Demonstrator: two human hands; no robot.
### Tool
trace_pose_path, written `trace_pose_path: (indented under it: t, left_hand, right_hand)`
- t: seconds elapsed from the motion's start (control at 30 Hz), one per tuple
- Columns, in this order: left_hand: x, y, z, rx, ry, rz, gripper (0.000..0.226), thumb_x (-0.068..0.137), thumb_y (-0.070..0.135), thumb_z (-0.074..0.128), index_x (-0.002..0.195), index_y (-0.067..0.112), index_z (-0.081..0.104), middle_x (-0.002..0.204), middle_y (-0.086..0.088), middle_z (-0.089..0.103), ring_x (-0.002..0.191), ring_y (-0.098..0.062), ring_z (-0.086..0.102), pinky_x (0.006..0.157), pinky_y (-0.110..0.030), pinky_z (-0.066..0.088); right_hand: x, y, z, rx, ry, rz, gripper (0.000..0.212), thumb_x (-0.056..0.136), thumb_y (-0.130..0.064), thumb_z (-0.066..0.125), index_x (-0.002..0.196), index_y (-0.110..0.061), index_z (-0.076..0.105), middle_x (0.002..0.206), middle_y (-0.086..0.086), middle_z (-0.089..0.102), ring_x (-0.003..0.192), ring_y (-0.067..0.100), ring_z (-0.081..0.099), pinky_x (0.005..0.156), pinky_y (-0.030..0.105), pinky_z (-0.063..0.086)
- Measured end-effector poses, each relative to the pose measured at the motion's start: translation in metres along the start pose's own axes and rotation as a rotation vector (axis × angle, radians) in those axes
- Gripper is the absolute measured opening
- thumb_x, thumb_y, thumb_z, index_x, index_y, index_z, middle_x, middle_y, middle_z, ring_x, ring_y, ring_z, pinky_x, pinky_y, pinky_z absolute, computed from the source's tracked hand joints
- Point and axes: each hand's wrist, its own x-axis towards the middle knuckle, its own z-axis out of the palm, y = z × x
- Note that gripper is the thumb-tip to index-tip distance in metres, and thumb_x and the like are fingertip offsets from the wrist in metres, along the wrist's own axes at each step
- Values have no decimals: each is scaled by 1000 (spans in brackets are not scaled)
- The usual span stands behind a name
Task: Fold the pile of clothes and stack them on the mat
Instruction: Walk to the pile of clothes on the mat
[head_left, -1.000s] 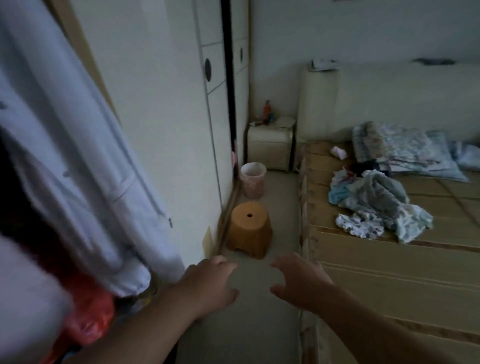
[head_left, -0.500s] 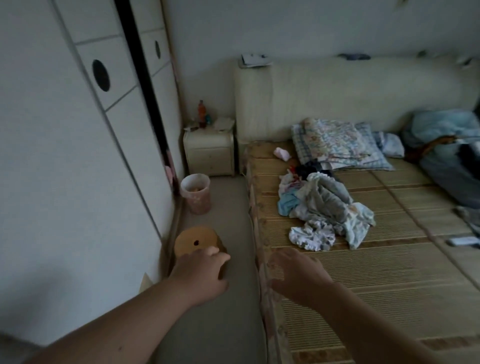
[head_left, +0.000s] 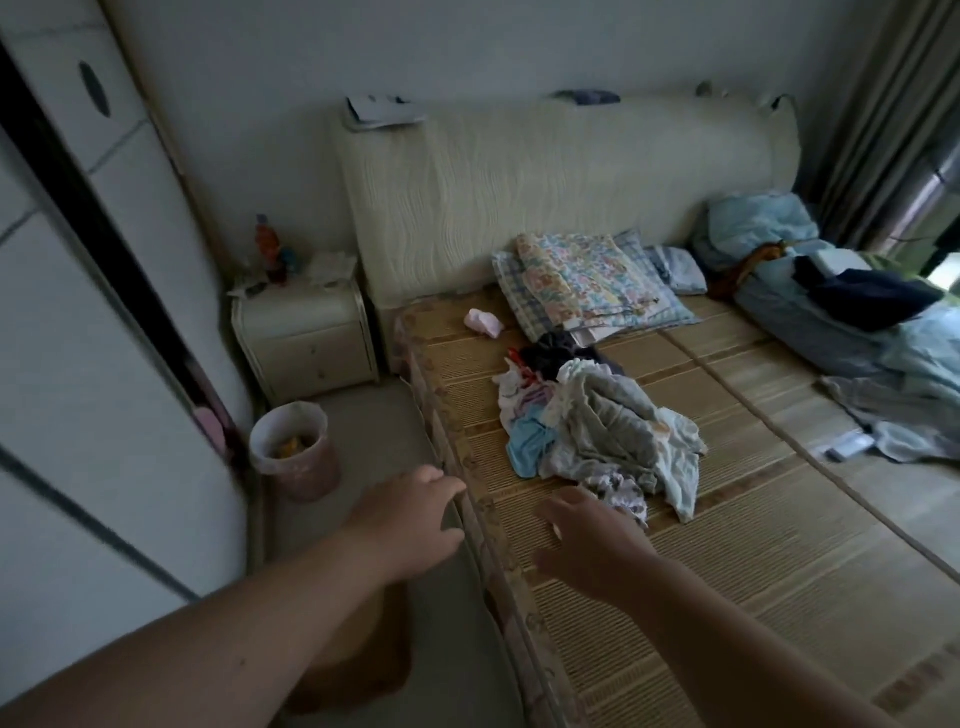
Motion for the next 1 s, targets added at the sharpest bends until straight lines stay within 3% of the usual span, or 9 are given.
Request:
trace_pose_path:
  t: [0.13, 0.3, 0.57, 0.9, 1.0]
  left_hand:
    - [56, -6, -11, 15, -36, 78, 61, 90, 48, 51, 146, 31, 32, 152, 2, 31, 133, -17, 39, 107, -38, 38]
    - [139, 3, -26, 104, -61, 160, 60, 89, 50, 50, 144, 33, 33, 151, 5, 33, 137, -16, 34, 109, -42, 29]
    - [259, 25, -59, 116, -72, 243, 62, 89, 49, 48, 146, 31, 31, 149, 3, 35, 135, -19, 35, 111, -43, 28]
    - [347, 77, -73, 206, -104, 439, 61, 88, 48, 50, 144, 35, 29, 144, 6, 38, 131, -17, 38, 106, -41, 31]
    - [370, 92, -75, 227, -118, 532, 63, 87, 48, 50, 144, 36, 28, 144, 6, 37, 132, -17, 37, 108, -40, 31]
  right_hand:
    - [32, 7, -10, -12, -5, 46, 55, 88, -45, 56, 139, -34, 41, 146, -6, 37, 124, 16, 47, 101, 39, 39]
    - [82, 46, -30, -41, 1, 130, 53, 88, -46, 56, 137, -33, 42, 143, -6, 38, 124, 18, 46, 103, 42, 35]
    - [169, 115, -80, -10, 31, 202, 49, 88, -49, 52, 134, -34, 45, 140, -3, 42, 119, 19, 50, 99, 44, 42]
    - [182, 178, -91, 149, 127, 370, 56, 87, -49, 56, 139, -41, 36, 143, -7, 39, 124, 16, 45, 104, 45, 37]
    - [181, 190, -93, 202, 176, 438, 50, 88, -47, 56, 135, -40, 42, 141, -7, 40, 123, 15, 45, 103, 44, 37]
